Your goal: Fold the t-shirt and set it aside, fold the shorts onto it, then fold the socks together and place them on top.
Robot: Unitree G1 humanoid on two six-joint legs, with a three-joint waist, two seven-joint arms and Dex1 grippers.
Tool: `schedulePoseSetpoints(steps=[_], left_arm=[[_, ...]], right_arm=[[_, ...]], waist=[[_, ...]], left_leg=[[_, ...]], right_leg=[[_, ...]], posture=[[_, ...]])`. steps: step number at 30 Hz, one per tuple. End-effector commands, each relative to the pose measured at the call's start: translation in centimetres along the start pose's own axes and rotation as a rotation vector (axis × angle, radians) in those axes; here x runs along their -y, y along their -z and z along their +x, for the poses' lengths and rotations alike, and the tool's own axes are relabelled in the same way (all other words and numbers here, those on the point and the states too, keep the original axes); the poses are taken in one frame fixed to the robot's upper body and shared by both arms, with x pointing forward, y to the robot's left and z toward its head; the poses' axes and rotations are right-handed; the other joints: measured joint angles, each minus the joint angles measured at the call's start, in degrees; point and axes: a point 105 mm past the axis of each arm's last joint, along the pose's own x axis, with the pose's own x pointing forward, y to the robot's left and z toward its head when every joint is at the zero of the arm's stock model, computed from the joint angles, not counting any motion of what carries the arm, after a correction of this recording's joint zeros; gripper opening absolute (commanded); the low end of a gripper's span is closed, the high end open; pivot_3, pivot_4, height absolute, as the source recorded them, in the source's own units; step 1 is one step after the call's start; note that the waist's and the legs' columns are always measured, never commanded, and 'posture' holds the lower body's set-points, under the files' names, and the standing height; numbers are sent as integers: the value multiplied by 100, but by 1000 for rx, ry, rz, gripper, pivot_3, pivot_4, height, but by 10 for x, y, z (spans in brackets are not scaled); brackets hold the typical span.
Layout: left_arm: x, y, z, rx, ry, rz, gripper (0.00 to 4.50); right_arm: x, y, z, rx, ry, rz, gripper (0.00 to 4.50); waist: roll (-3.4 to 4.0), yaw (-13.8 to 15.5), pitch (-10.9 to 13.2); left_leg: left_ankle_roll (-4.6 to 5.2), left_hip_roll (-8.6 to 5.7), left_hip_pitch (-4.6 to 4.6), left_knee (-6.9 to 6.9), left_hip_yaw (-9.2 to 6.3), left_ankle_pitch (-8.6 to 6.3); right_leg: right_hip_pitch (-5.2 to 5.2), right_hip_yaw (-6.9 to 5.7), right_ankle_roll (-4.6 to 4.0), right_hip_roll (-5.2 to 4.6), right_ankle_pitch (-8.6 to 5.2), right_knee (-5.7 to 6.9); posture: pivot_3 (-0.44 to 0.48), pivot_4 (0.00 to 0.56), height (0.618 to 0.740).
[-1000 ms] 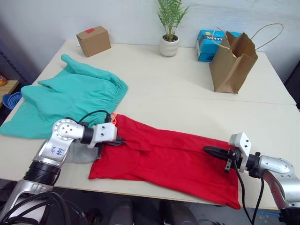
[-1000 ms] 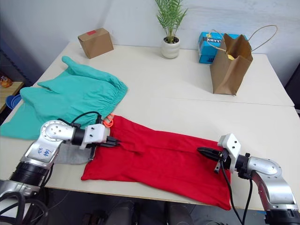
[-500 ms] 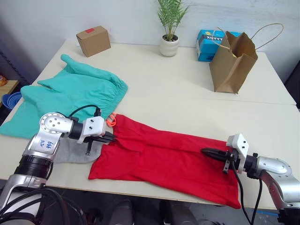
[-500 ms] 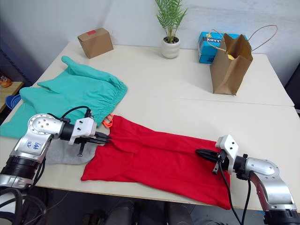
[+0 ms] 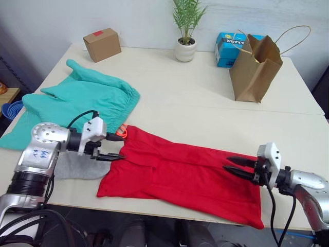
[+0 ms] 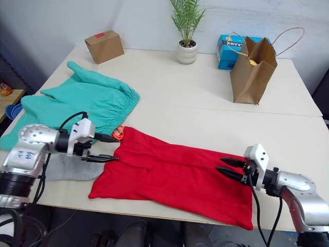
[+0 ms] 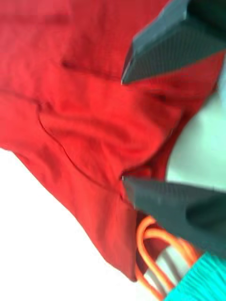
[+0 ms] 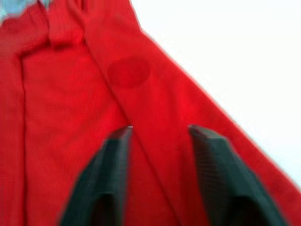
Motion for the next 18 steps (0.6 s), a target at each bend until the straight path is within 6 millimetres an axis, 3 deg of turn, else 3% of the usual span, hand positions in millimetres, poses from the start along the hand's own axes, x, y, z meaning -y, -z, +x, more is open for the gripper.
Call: schedulePoseSetpoints(steps=[1, 5, 8, 13, 15, 18], left_arm=[[-4, -24, -15, 70, -34, -26, 4078], [-6, -39, -2, 162, -64, -19, 4078], [-7, -42, 22, 208, -96, 14, 3468], [-7, -39, 83, 227, -190, 59, 1798], [-10, -40, 95, 229, -251, 69, 1179], [-9, -24, 109, 163, -299, 25, 204]], right_arm=[[-5, -21, -6, 16, -40, -61, 2931], [-13, -31, 6, 49, -81, -76, 2931], [-18, -37, 26, 70, -97, -131, 1971], [-25, -30, 64, 80, -62, -178, 117], [-28, -28, 77, 81, -30, -200, 0], [-20, -22, 90, 45, 36, -245, 0]], waist=[[0, 10, 0], [0, 17, 0], [-1, 19, 0], [0, 24, 0], [-2, 28, 1], [-2, -9, 1]], left_leg=[[0, 0, 0, 0, 0, 0], [0, -1, 0, -2, -2, 0], [0, -2, -2, 2, -2, 0], [-1, -2, -5, 0, -1, 1], [-1, -2, -14, 2, -1, 1], [-16, -2, -24, 7, 3, 9]], right_leg=[[0, -1, 0, 0, 0, -1], [4, -1, 0, -2, 0, -9], [3, -1, 1, -2, 1, -9], [-1, -1, 2, 1, 1, -9], [-8, -1, 3, 2, 1, -10], [-24, 4, 4, 3, 2, 2]], posture=[[0, 150, 740], [0, 150, 740], [0, 150, 740], [0, 150, 740], [0, 150, 740], [0, 150, 740]])
